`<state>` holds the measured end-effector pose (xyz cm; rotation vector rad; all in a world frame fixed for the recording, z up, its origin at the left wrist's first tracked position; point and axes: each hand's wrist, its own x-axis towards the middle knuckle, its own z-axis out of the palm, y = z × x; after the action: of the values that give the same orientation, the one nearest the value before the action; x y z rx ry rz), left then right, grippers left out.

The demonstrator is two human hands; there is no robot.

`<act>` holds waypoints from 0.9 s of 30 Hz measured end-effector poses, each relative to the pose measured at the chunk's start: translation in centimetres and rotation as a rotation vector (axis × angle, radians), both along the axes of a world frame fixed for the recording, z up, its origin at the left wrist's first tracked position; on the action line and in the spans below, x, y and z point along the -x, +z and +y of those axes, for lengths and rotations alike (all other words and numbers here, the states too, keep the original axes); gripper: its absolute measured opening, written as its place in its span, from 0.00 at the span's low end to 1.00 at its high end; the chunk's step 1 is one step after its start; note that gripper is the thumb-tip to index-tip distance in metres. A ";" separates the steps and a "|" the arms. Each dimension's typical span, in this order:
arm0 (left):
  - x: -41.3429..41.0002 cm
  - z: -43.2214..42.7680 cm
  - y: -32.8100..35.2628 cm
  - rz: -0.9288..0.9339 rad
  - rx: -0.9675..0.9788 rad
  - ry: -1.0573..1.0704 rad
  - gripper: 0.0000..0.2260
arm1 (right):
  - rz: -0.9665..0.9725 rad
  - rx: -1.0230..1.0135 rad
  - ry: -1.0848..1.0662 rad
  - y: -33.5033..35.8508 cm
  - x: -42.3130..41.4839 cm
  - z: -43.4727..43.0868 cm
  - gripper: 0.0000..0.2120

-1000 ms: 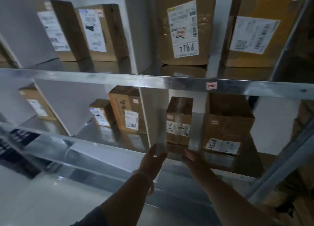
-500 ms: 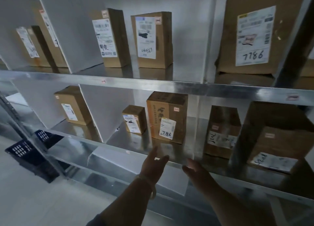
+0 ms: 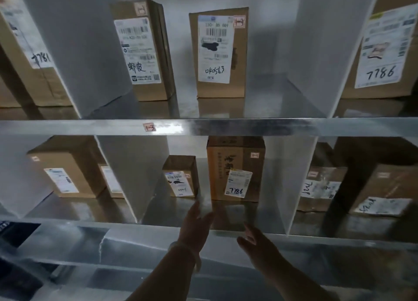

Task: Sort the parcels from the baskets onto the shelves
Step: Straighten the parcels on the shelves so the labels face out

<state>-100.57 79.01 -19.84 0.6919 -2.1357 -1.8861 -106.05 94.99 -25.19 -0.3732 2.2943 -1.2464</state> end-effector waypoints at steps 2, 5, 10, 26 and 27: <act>1.4 -0.3 -0.1 -0.015 0.041 -0.028 0.16 | -0.005 0.065 -0.083 0.3 1.4 0.0 0.20; 4.3 -1.1 -2.1 -0.032 0.141 -0.072 0.22 | -0.022 0.229 -0.134 1.4 3.5 -0.7 0.19; 7.9 -1.7 -1.2 0.048 0.179 -0.105 0.19 | 0.052 0.322 -0.168 1.7 6.3 -1.8 0.26; 12.2 -2.8 -1.1 0.040 0.135 -0.187 0.22 | 0.128 0.337 -0.250 3.8 13.0 -3.3 0.09; 12.5 -3.0 -1.6 0.033 0.146 -0.146 0.22 | 0.132 0.340 -0.258 3.9 12.9 -3.2 0.10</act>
<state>-113.10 75.96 -21.40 0.4838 -2.3308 -1.7734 -118.94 91.78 -21.31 -0.2884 2.2915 -1.8007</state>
